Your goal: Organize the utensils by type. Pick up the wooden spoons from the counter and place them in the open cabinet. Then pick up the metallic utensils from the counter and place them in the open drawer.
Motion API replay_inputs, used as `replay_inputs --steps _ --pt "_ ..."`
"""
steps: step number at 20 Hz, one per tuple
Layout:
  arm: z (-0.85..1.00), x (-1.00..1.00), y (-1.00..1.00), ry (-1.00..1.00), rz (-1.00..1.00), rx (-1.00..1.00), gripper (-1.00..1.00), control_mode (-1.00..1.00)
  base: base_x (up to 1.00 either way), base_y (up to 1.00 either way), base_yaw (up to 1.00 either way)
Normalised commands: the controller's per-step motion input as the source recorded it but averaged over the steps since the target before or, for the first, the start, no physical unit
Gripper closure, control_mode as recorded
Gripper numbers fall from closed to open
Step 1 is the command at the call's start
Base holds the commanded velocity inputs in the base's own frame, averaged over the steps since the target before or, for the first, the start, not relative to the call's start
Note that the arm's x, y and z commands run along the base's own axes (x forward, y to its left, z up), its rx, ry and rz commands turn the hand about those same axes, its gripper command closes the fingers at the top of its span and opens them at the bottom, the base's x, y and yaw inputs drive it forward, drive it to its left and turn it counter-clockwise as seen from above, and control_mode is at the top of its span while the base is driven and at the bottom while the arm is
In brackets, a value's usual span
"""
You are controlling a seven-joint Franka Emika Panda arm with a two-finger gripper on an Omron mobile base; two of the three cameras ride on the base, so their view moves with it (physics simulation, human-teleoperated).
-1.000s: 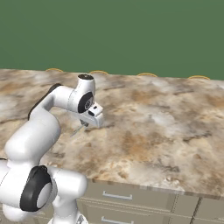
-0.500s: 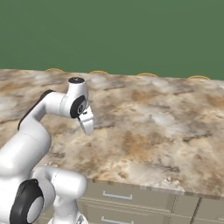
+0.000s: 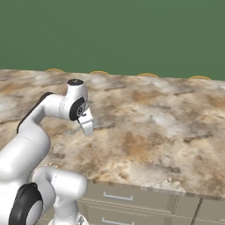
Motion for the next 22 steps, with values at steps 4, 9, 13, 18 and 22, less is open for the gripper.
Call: replay_inputs --steps 4,9,13,18,22 --pt "-0.02 -0.05 0.0 0.02 0.0 0.0 1.0 -1.0 0.0 0.0 0.0" --pt "0.0 0.0 0.0 0.0 0.0 0.0 1.0 1.0 -0.52 -0.25 -0.15" --pt "0.0 0.0 0.0 0.0 0.0 0.0 1.0 1.0 -0.42 -0.31 -0.56" --pt "0.0 0.0 0.0 0.0 0.0 0.0 1.0 1.0 -0.02 -0.17 -0.9" --pt "0.0 0.0 0.0 0.0 0.0 0.0 1.0 1.0 0.01 -0.29 -0.85"
